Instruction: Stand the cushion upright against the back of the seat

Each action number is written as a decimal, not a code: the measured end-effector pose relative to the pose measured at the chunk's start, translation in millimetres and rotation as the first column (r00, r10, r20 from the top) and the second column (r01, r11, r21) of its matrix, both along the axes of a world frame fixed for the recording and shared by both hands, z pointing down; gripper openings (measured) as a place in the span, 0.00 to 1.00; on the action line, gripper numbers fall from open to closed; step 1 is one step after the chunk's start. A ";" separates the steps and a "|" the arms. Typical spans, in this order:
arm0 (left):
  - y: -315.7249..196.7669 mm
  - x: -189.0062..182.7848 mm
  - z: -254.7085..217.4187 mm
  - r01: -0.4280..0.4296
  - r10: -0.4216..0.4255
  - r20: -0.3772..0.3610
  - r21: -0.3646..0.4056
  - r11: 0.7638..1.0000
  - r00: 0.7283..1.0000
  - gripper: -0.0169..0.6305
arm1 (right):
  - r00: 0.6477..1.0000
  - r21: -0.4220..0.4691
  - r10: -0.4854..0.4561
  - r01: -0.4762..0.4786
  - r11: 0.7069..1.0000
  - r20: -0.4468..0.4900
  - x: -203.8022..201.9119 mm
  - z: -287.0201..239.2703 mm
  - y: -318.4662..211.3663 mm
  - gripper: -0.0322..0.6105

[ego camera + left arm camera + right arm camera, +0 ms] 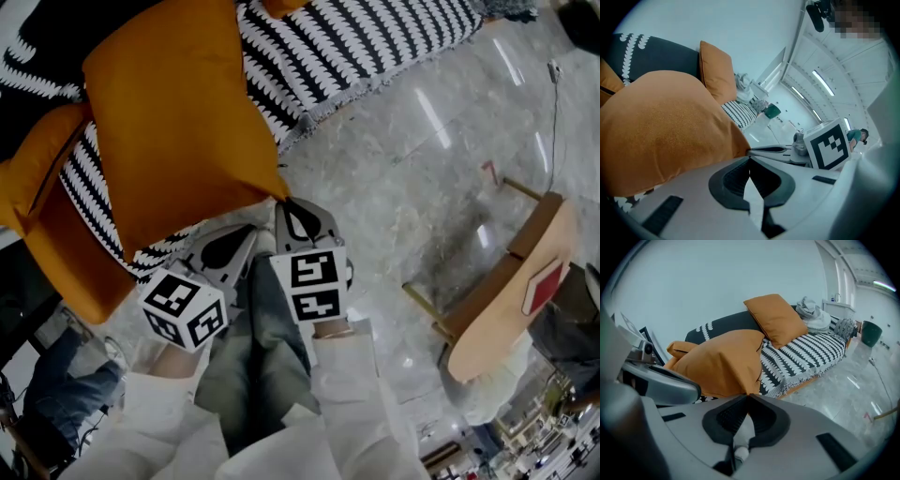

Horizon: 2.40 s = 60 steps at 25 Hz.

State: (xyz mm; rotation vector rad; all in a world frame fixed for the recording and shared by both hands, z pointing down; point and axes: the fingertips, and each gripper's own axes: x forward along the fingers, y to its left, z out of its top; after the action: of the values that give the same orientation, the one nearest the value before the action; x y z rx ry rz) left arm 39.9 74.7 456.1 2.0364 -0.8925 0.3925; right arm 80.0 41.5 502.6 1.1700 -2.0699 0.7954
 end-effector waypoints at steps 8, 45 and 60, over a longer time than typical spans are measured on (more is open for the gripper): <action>-13.2 -17.0 -23.8 0.016 -0.015 -0.016 0.022 1.000 1.000 0.04 | 0.996 0.005 0.029 -0.030 1.000 0.083 -14.7 -31.1 -11.0 0.08; -62.7 -176.2 -286.6 0.317 -0.320 -0.053 0.365 0.875 0.946 0.04 | 0.962 0.296 -0.153 0.082 0.952 0.226 -157.6 -328.2 -73.1 0.07; -63.2 -189.8 -357.1 0.380 -0.419 -0.027 0.478 0.792 0.908 0.04 | 0.938 0.366 -0.289 0.205 0.908 0.191 -187.1 -381.4 -85.0 0.07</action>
State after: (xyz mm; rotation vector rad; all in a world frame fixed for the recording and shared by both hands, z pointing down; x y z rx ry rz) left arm -149.9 11.5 99.0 2.1892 -1.5604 0.0113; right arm -107.1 -43.5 121.2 0.9864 -2.5782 0.4846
